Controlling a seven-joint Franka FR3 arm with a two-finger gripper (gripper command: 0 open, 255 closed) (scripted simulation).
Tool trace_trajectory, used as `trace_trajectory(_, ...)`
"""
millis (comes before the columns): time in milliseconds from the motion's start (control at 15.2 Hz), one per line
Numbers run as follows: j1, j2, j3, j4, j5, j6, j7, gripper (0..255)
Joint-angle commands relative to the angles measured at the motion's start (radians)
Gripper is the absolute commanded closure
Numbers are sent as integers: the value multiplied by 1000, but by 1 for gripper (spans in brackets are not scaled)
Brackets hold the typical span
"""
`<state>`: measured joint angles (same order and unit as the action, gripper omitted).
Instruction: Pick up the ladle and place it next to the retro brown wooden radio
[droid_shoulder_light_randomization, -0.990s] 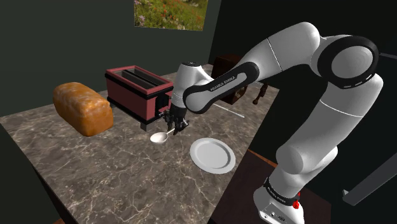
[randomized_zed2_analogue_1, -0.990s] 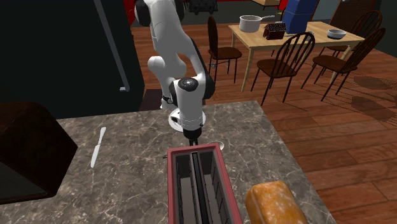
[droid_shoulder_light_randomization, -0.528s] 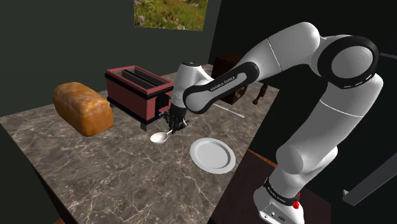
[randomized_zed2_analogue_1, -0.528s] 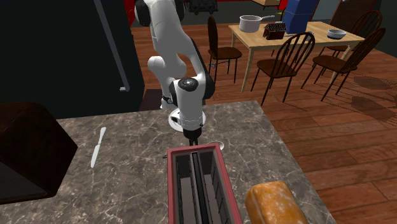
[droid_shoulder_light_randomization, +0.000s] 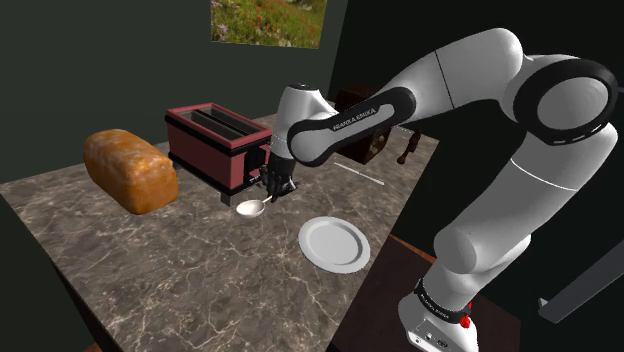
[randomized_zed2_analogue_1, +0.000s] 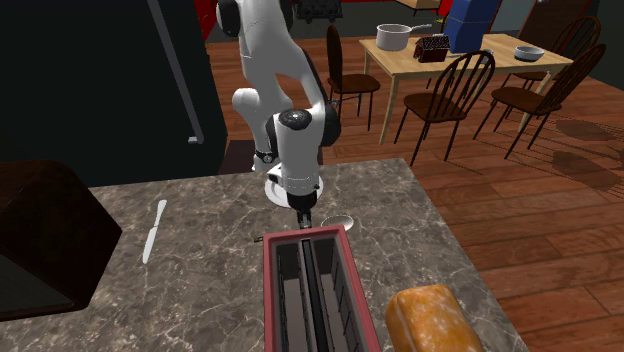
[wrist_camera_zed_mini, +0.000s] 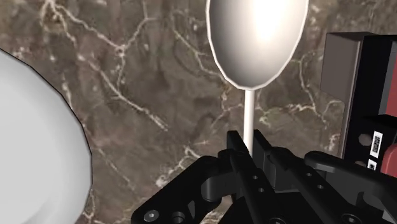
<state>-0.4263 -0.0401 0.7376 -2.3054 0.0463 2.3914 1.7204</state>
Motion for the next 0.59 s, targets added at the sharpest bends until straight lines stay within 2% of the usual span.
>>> trace_trajectory(0, 0, -18, -3, 14, 16, -28, -12, 255)
trace_trajectory(528, 4, -88, -19, 71, 71, -140, -52, 255)
